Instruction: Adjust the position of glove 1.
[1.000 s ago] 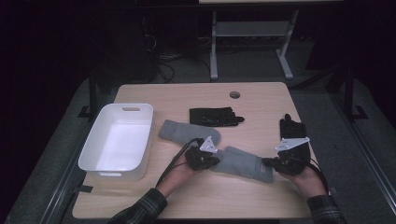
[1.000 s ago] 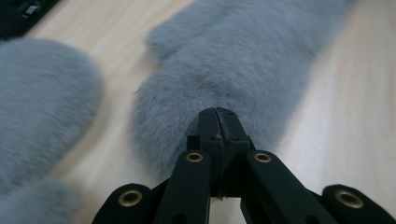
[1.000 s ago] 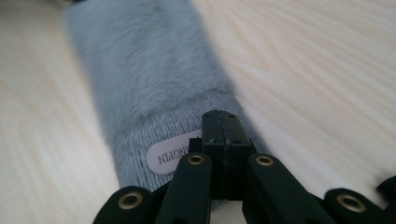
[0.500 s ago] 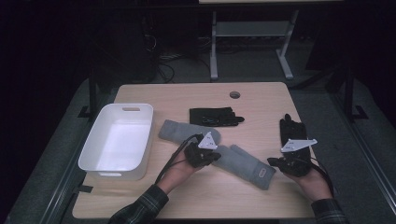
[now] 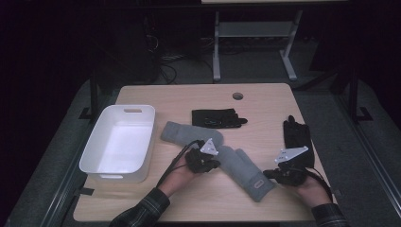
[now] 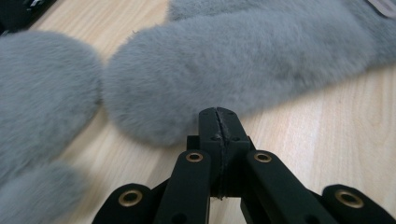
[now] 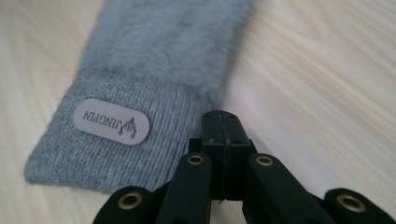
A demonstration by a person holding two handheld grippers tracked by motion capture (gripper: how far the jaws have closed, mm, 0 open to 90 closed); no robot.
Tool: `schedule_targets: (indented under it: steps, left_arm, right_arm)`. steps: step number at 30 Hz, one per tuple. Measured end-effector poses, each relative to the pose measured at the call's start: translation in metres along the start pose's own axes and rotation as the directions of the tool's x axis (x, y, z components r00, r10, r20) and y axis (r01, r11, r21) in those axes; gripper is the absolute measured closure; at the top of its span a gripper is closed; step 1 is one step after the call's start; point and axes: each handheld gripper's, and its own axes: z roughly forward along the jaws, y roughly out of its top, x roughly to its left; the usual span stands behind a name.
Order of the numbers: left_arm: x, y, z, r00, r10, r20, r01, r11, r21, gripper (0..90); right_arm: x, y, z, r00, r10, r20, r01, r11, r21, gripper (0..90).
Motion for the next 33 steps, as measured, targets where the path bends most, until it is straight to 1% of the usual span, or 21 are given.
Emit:
schedule_targets:
  steps: [2,3,5,6,7,8,11,13,15,16,17,18,19,21,22,23,25,28,30,32,33]
  left_arm:
    - [0.0,0.002,0.003,1.0,0.001,-0.001,-0.001,1.0,0.001,89.3]
    - [0.002,0.007,0.009,0.9999,0.01,-0.005,-0.01,0.9999,0.011,89.3]
    - [0.003,0.01,0.012,0.9999,0.01,-0.007,-0.009,0.9999,0.009,89.3]
    - [0.004,0.014,0.016,0.9996,0.027,-0.01,-0.027,0.9994,0.02,89.3]
    - [0.004,0.014,0.016,0.9996,0.027,-0.01,-0.027,0.9994,0.02,89.3]
    - [0.005,0.018,0.02,0.9998,0.017,-0.004,-0.017,0.9998,0.007,89.3]
    - [0.005,0.022,0.023,0.9996,0.029,0.0,-0.029,0.9995,0.017,89.3]
    - [0.005,0.025,0.027,0.9998,0.02,0.0,-0.02,0.9998,0.008,89.3]
    - [0.005,0.028,0.03,0.9996,0.028,0.006,-0.028,0.9996,0.006,89.3]
    - [0.003,0.029,0.032,0.9998,0.014,0.01,-0.014,0.9999,-0.002,89.3]
    - [0.003,0.029,0.032,0.9998,0.014,0.01,-0.014,0.9999,-0.002,89.3]
    - [0.003,0.03,0.032,0.9995,0.03,0.013,-0.03,0.9995,0.012,89.3]
    - [0.001,0.031,0.033,0.9996,0.023,0.013,-0.024,0.9997,0.003,89.3]
    - [0.0,0.032,0.033,0.9987,0.046,0.02,-0.046,0.9989,0.012,89.2]
    - [-0.002,0.032,0.034,0.9994,0.029,0.021,-0.029,0.9996,0.001,89.3]
    - [-0.002,0.032,0.034,0.9994,0.029,0.021,-0.029,0.9996,0.001,89.3]
    - [-0.002,0.032,0.033,0.9993,0.032,0.021,-0.032,0.9995,0.006,89.2]
    - [-0.001,0.032,0.031,0.9993,0.033,0.018,-0.033,0.9995,0.003,88.9]
    - [0.003,0.03,0.024,0.9993,0.037,0.003,-0.037,0.9993,0.002,87.4]
    - [0.005,0.03,0.02,0.9995,0.031,-0.004,-0.031,0.9995,-0.005,85.3]
    - [0.01,0.028,0.012,0.9994,0.026,-0.024,-0.027,0.9996,-0.012,83.7]
  right_arm:
    - [0.003,0.001,0.001,0.9999,-0.006,-0.009,0.006,1.0,0.003,90.0]
    - [0.005,0.003,0.005,0.9993,-0.024,-0.03,0.024,1.0,0.005,90.0]
    - [0.007,0.004,0.006,0.999,-0.024,-0.038,0.025,1.0,0.003,90.0]
    - [0.008,0.005,0.008,0.9982,-0.029,-0.053,0.029,1.0,-0.001,90.0]
    - [0.008,0.005,0.008,0.9982,-0.029,-0.053,0.029,1.0,-0.001,90.0]
    - [0.011,0.007,0.01,0.9964,-0.039,-0.076,0.038,0.999,-0.011,90.0]
    - [0.015,0.01,0.013,0.9944,-0.055,-0.09,0.053,0.998,-0.016,90.0]
    - [0.019,0.013,0.016,0.9924,-0.069,-0.102,0.068,0.998,-0.012,90.0]
    - [0.025,0.017,0.021,0.988,-0.097,-0.12,0.096,0.995,-0.014,90.0]
    - [0.027,0.018,0.022,0.9875,-0.101,-0.12,0.1,0.995,-0.012,90.0]
    - [0.03,0.02,0.023,0.9851,-0.114,-0.129,0.112,0.994,-0.017,90.0]
    - [0.032,0.022,0.025,0.9835,-0.125,-0.131,0.124,0.992,-0.014,90.0]
    - [0.032,0.022,0.025,0.9835,-0.125,-0.131,0.124,0.992,-0.014,90.0]
    - [0.041,0.027,0.03,0.9763,-0.146,-0.16,0.145,0.989,-0.023,90.0]
    - [0.044,0.028,0.031,0.9745,-0.152,-0.165,0.15,0.988,-0.024,90.0]
    - [0.044,0.028,0.031,0.9745,-0.152,-0.165,0.15,0.988,-0.024,90.0]
    - [0.05,0.032,0.035,0.9699,-0.167,-0.177,0.166,0.986,-0.022,90.0]
    - [0.05,0.031,0.035,0.9702,-0.166,-0.177,0.164,0.986,-0.024,90.0]
    - [0.046,0.027,0.028,0.9742,-0.159,-0.16,0.154,0.987,-0.042,83.1]
    - [0.043,0.021,0.021,0.9818,-0.148,-0.119,0.142,0.988,-0.057,80.0]
    - [0.04,0.018,0.018,0.9859,-0.135,-0.098,0.13,0.99,-0.059,76.6]
